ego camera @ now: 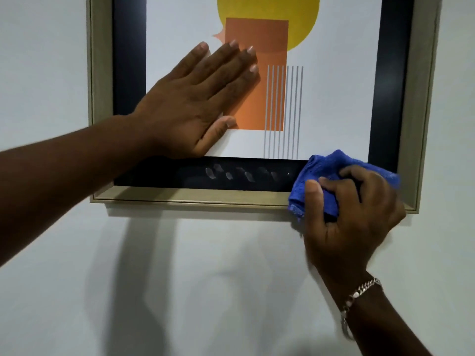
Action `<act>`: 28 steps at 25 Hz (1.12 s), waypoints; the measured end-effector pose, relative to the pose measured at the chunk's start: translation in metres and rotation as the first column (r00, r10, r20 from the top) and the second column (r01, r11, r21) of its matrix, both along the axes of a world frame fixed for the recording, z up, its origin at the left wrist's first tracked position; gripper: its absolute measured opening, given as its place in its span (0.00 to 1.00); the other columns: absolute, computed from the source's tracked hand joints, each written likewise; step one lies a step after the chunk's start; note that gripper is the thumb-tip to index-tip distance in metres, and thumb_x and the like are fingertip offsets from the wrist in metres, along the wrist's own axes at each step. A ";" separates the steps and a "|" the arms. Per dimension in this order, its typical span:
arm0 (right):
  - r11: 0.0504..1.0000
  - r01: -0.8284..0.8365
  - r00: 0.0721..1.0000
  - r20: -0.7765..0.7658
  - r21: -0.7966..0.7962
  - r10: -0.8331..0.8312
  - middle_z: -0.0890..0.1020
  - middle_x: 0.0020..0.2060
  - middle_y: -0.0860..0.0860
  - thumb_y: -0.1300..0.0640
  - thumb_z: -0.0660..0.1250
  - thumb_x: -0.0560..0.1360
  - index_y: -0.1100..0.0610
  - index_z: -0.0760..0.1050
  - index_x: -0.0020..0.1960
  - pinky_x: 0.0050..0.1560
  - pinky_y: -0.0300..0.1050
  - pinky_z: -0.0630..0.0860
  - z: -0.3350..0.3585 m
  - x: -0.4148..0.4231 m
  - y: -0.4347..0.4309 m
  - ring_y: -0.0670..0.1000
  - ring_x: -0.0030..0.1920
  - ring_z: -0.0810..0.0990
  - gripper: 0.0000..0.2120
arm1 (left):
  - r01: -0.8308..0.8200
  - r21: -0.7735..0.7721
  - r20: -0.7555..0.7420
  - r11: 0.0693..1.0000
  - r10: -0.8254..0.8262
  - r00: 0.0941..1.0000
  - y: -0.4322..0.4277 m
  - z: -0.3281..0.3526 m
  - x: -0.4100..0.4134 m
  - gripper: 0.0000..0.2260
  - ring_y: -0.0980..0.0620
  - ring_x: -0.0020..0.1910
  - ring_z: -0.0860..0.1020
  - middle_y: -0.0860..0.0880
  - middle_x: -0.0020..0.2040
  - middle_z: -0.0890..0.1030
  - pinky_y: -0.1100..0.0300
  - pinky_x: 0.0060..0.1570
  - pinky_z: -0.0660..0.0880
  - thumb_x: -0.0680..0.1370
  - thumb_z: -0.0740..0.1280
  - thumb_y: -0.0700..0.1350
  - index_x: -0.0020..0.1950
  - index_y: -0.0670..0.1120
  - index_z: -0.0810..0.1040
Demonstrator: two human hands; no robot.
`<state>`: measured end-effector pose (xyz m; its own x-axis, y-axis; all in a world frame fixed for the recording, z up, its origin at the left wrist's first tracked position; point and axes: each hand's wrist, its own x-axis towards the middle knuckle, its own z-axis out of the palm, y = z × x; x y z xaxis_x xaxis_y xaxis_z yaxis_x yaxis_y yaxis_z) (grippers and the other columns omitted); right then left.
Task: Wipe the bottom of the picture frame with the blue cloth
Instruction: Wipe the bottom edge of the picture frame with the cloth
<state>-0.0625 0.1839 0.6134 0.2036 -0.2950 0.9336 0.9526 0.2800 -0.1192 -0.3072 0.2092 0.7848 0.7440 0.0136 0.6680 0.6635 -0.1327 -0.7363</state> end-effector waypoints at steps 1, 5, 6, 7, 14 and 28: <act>1.000 -0.001 1.000 0.007 0.017 0.001 0.82 0.52 0.58 0.46 0.62 0.81 0.56 0.78 0.46 0.62 0.62 0.67 0.000 -0.005 0.000 0.58 0.59 0.76 0.15 | 0.008 0.006 -0.004 1.000 -0.008 1.000 0.000 0.000 0.000 0.31 0.41 0.81 0.48 0.40 0.81 0.50 0.41 0.79 0.49 0.81 0.43 0.58 0.80 0.43 0.46; 0.998 -0.038 0.998 0.055 0.042 0.036 0.81 0.53 0.60 0.51 0.63 0.79 0.57 0.77 0.46 0.61 0.66 0.69 -0.005 -0.007 0.001 0.58 0.60 0.76 0.10 | 0.036 0.034 -0.009 0.999 -0.035 0.999 0.001 0.000 -0.001 0.32 0.42 0.81 0.47 0.40 0.81 0.49 0.41 0.79 0.49 0.81 0.43 0.59 0.80 0.42 0.45; 0.998 -0.031 0.999 0.014 0.052 0.031 0.81 0.55 0.59 0.50 0.63 0.79 0.57 0.77 0.47 0.62 0.65 0.69 -0.002 -0.011 0.003 0.58 0.60 0.77 0.10 | 0.043 0.036 -0.009 0.998 -0.042 0.999 0.002 0.000 -0.001 0.32 0.42 0.81 0.47 0.40 0.82 0.49 0.41 0.79 0.49 0.81 0.43 0.59 0.80 0.42 0.45; 0.998 -0.010 1.000 -0.019 0.063 0.011 0.81 0.57 0.58 0.50 0.62 0.80 0.56 0.78 0.50 0.64 0.64 0.68 -0.001 -0.014 0.006 0.57 0.61 0.77 0.11 | 0.053 0.043 -0.011 0.998 -0.053 0.999 0.003 0.000 0.000 0.32 0.43 0.81 0.47 0.41 0.82 0.49 0.41 0.79 0.49 0.81 0.43 0.59 0.80 0.42 0.46; 0.997 0.068 0.997 -0.029 0.024 -0.068 0.76 0.69 0.54 0.49 0.56 0.84 0.53 0.76 0.67 0.72 0.61 0.62 -0.007 -0.019 0.008 0.58 0.73 0.70 0.17 | 0.083 0.063 -0.017 0.995 -0.082 0.996 0.006 0.001 -0.002 0.32 0.43 0.81 0.47 0.40 0.82 0.48 0.41 0.79 0.48 0.81 0.43 0.60 0.80 0.42 0.45; 0.996 0.092 0.994 0.066 0.002 -0.091 0.76 0.69 0.55 0.47 0.58 0.83 0.54 0.76 0.67 0.73 0.63 0.59 -0.019 -0.012 0.010 0.58 0.74 0.69 0.18 | 0.079 0.073 -0.034 0.994 -0.076 0.996 0.008 0.001 -0.002 0.34 0.43 0.81 0.46 0.40 0.82 0.48 0.40 0.79 0.48 0.80 0.42 0.61 0.80 0.42 0.43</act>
<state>-0.0746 0.1942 0.5948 0.1141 -0.3085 0.9444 0.9799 0.1912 -0.0560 -0.3092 0.2170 0.7856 0.7615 -0.0937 0.6414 0.6298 -0.1270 -0.7663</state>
